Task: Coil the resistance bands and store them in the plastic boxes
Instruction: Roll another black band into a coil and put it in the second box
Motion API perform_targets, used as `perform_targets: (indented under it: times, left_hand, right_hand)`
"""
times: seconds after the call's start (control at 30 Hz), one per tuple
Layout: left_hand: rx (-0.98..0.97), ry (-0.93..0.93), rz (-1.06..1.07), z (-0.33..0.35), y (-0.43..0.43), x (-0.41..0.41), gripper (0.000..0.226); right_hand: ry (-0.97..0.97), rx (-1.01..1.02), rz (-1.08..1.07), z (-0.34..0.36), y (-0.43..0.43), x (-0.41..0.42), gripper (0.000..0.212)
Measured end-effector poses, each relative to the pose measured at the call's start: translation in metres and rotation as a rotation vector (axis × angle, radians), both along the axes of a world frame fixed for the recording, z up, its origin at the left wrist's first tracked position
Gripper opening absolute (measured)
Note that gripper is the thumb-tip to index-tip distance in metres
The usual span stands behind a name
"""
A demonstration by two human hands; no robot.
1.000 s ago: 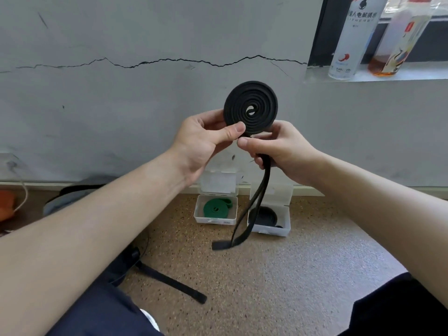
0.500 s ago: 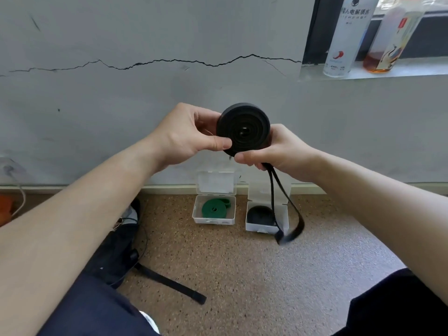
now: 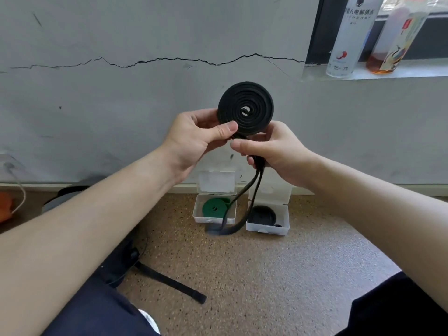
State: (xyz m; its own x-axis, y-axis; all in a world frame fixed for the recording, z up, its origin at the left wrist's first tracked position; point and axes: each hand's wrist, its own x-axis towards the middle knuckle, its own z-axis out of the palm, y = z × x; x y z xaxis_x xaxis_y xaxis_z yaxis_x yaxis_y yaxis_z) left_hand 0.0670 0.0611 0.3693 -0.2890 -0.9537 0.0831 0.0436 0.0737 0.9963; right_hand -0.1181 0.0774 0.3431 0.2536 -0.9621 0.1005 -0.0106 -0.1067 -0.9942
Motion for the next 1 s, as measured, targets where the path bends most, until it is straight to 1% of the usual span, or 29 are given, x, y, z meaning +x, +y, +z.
perform_targets:
  times: [0.13,0.2,0.3,0.4,0.47,0.5,0.57,0.6,0.67,0.73,0.83,0.93,1.0]
  left_hand:
    - [-0.061,-0.084,-0.004,0.004,-0.004,0.009,0.037]
    - [-0.091,-0.136,-0.018,0.005,-0.006,0.012,0.034]
    - [-0.163,-0.229,-0.032,0.008,-0.008,0.014,0.025]
    - [-0.266,-0.375,-0.064,0.016,-0.007,0.015,0.028]
    - [-0.278,-0.431,-0.085,0.018,-0.006,0.013,0.028]
    - [-0.266,-0.429,-0.085,0.018,-0.006,0.013,0.028]
    - [-0.207,-0.352,-0.056,0.013,-0.003,0.009,0.026]
    - [-0.140,-0.271,-0.039,0.010,-0.002,0.007,0.026]
    - [0.049,-0.051,-0.028,0.003,0.004,-0.002,0.030]
    - [0.134,0.095,0.007,-0.004,0.010,-0.013,0.027]
    - [0.104,0.138,0.083,-0.007,0.010,-0.019,0.019]
    - [0.062,0.143,0.062,-0.002,0.006,-0.014,0.033]
    - [0.021,0.118,0.050,0.001,0.002,-0.010,0.036]
  right_hand:
    - [0.055,-0.031,0.052,0.002,-0.002,-0.009,0.025]
    - [0.090,-0.040,0.062,0.001,-0.004,-0.012,0.026]
    - [0.124,-0.053,0.040,0.002,-0.006,-0.016,0.021]
    - [0.163,-0.068,0.045,0.001,-0.005,-0.017,0.010]
    - [0.160,-0.067,0.071,0.000,-0.003,-0.015,0.011]
    - [0.147,-0.062,0.085,-0.001,-0.003,-0.015,0.012]
    - [0.108,-0.051,0.105,-0.001,-0.002,-0.015,0.012]
    - [0.082,-0.044,0.103,-0.001,-0.002,-0.014,0.011]
    - [0.013,-0.021,0.066,-0.001,-0.002,-0.010,0.009]
    - [-0.048,0.011,0.017,-0.001,-0.002,-0.005,0.008]
    - [-0.072,0.044,-0.026,0.000,-0.001,0.000,0.009]
    - [-0.064,0.034,-0.026,0.001,-0.001,0.001,0.009]
    - [-0.038,0.023,0.000,0.001,-0.001,-0.002,0.010]
